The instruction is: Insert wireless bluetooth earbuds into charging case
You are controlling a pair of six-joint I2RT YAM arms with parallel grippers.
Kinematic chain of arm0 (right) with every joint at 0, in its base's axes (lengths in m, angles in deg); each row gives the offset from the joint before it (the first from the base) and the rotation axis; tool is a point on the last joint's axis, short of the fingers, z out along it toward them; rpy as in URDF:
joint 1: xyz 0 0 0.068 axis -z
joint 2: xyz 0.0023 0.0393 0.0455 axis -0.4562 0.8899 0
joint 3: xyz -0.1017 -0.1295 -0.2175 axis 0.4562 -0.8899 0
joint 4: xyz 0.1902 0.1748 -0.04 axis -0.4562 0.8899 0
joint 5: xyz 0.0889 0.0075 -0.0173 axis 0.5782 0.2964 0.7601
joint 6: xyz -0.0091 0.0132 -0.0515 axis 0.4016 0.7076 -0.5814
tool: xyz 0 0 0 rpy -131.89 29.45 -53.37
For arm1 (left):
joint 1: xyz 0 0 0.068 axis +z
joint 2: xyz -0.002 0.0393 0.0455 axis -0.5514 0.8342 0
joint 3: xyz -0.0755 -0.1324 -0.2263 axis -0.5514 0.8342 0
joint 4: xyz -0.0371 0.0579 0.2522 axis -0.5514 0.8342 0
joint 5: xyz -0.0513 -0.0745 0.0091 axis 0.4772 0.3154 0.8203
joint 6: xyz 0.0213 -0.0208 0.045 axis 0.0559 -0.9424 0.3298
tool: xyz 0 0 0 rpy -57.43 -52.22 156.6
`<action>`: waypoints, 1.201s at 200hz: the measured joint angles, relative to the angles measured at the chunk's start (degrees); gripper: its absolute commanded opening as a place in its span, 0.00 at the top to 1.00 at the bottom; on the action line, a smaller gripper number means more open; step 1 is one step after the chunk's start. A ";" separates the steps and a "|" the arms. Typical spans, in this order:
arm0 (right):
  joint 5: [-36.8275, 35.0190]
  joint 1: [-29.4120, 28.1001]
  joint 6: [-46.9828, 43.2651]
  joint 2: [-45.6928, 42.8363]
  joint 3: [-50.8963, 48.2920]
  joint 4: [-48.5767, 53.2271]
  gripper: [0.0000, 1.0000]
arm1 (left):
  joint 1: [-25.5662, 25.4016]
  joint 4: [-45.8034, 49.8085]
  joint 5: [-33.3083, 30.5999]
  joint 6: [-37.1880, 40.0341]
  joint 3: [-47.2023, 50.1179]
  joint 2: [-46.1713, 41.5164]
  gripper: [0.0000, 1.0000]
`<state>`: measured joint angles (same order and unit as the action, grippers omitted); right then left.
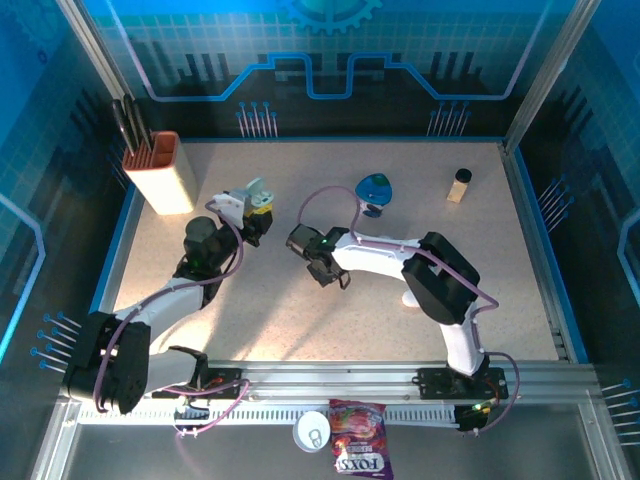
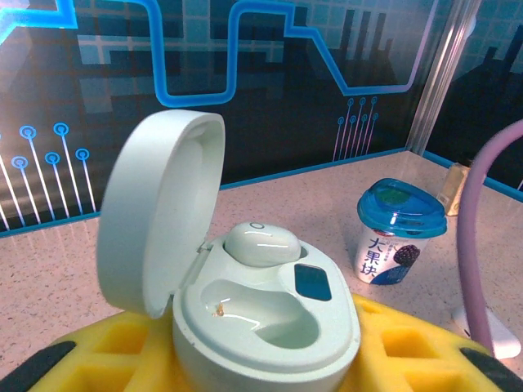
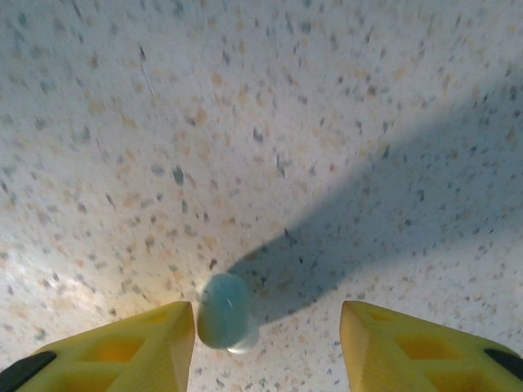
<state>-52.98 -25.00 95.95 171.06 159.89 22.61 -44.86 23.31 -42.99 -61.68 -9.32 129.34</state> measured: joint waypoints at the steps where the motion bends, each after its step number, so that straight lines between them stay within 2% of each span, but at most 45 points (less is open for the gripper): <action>1: -0.09 -0.04 -0.07 0.15 0.28 0.07 0.49 | 0.00 0.00 0.00 0.00 0.00 0.00 0.61; 78: -2.78 -2.34 -0.83 4.59 5.68 4.13 0.48 | 0.00 0.02 -0.02 -0.20 0.00 0.00 0.61; 152: -6.10 -2.56 0.90 5.70 6.51 8.22 0.63 | 0.00 -0.07 0.00 -0.85 0.13 0.00 0.61; 240: -6.54 -2.56 0.68 6.62 7.02 8.79 0.74 | 0.00 -0.83 0.00 -1.20 0.26 0.00 0.61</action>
<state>-59.51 -27.55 96.63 177.68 166.90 31.40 -44.86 22.48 -42.99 -62.88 -9.06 129.34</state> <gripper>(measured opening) 0.276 0.396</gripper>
